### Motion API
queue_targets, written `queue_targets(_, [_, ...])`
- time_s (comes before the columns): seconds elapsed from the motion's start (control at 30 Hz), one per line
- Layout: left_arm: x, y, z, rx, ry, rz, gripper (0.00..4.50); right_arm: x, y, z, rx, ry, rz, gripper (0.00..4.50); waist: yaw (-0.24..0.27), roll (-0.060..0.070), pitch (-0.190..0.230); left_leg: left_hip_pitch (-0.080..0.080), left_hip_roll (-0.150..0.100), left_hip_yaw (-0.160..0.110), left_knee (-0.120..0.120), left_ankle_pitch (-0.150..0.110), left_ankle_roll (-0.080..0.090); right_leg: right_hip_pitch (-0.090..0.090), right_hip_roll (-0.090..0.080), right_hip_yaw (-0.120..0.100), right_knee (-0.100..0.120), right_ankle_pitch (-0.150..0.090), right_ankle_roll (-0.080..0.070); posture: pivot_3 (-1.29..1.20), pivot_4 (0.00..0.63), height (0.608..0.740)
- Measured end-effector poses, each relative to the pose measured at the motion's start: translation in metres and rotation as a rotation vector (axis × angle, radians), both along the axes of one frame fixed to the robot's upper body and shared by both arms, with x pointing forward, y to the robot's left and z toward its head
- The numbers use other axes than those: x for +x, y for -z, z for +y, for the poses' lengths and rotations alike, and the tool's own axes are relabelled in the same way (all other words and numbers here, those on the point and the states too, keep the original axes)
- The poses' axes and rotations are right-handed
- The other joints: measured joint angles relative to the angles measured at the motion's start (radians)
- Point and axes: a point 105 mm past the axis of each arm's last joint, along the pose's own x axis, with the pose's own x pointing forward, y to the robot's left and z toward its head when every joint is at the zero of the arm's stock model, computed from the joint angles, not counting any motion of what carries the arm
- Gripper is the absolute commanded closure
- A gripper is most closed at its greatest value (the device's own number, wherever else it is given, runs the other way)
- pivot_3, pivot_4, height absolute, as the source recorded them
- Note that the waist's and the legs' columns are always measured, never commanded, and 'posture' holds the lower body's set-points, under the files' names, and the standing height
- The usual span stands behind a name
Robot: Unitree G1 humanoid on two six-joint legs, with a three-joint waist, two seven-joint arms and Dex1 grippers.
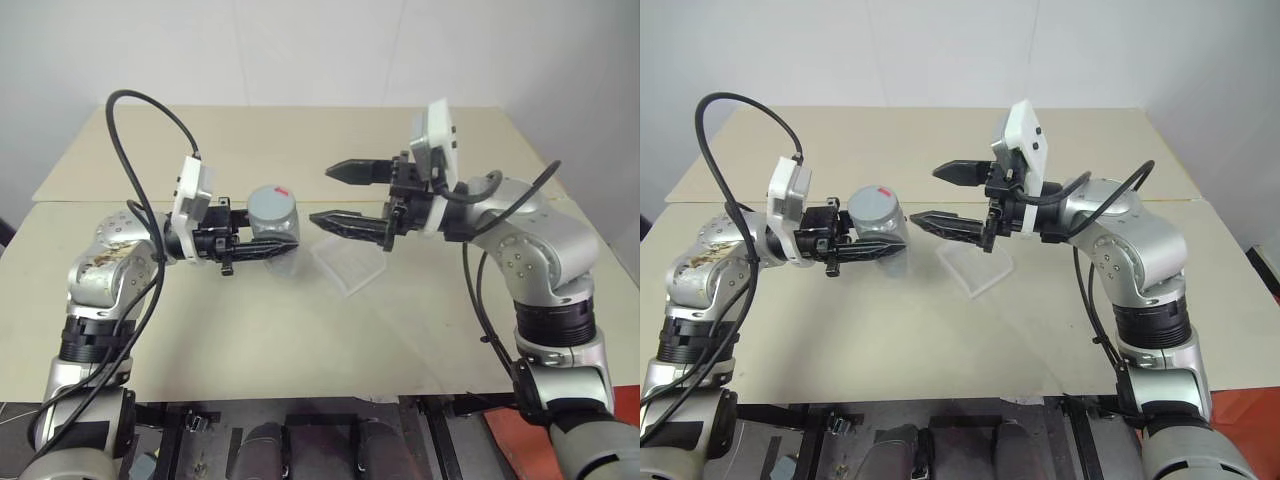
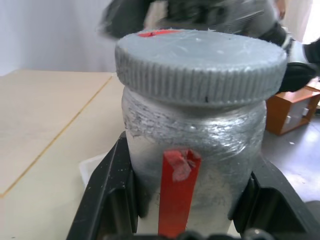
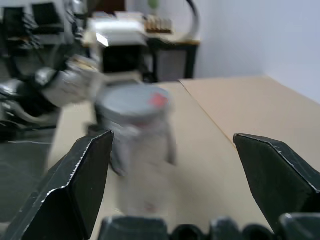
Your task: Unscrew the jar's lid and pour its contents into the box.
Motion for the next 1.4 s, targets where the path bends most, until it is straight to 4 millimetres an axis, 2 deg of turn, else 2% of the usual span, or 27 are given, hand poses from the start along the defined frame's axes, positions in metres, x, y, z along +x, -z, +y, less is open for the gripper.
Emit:
queue_targets(0.13, [0.002, 0.002, -0.007, -0.008, 0.018, 0.001, 2.59, -0.004, -0.007, 0.021, 0.013, -0.015, -0.03, 0.02, -0.003, 0.0, 0.0, 0.0, 0.0, 0.0, 0.0, 0.0, 0.0, 0.0, 0.0, 0.0, 0.0, 0.0, 0.0, 0.0, 0.15, 0.74])
queue_targets(0.23, [0.002, 0.003, -0.009, -0.009, 0.028, 0.005, 2.59, -0.001, -0.002, 0.035, -0.015, 0.005, -0.039, 0.02, -0.002, 0.0, 0.0, 0.0, 0.0, 0.0, 0.0, 0.0, 0.0, 0.0, 0.0, 0.0, 0.001, 0.0, 0.0, 0.0, 0.15, 0.74])
queue_targets(0.53, [0.002, 0.003, -0.009, -0.007, 0.029, 0.004, 2.59, 0.01, 0.002, 0.052, -0.022, 0.053, -0.026, 0.02, 0.0, 0.0, 0.0, 0.0, 0.0, 0.0, 0.0, 0.0, 0.0, 0.0, 0.0, 0.0, 0.001, 0.0, 0.0, 0.0, 0.15, 0.74])
queue_targets(0.8, [0.002, 0.003, -0.008, -0.002, 0.017, 0.004, 2.59, 0.013, 0.004, 0.05, -0.032, 0.065, -0.026, 0.02, -0.001, 0.0, 0.0, 0.0, 0.0, 0.0, 0.0, 0.0, 0.0, 0.0, 0.0, 0.0, 0.001, 0.0, 0.0, 0.0, 0.15, 0.74])
queue_targets(1.07, [0.003, 0.003, -0.004, 0.007, -0.002, 0.006, 2.59, 0.011, 0.005, 0.033, -0.046, 0.079, -0.033, 0.02, -0.001, 0.0, 0.0, 0.0, 0.0, 0.0, 0.0, 0.0, 0.0, 0.0, 0.0, 0.0, 0.001, 0.0, 0.0, 0.0, 0.15, 0.74])
queue_targets(1.4, [0.004, 0.003, -0.003, 0.011, -0.01, 0.005, 2.59, 0.013, 0.006, 0.026, -0.065, 0.085, -0.029, 0.02, -0.001, 0.0, 0.0, 0.0, 0.0, 0.0, 0.0, 0.0, 0.0, 0.0, 0.0, 0.0, 0.001, 0.0, 0.0, 0.0, 0.15, 0.74])
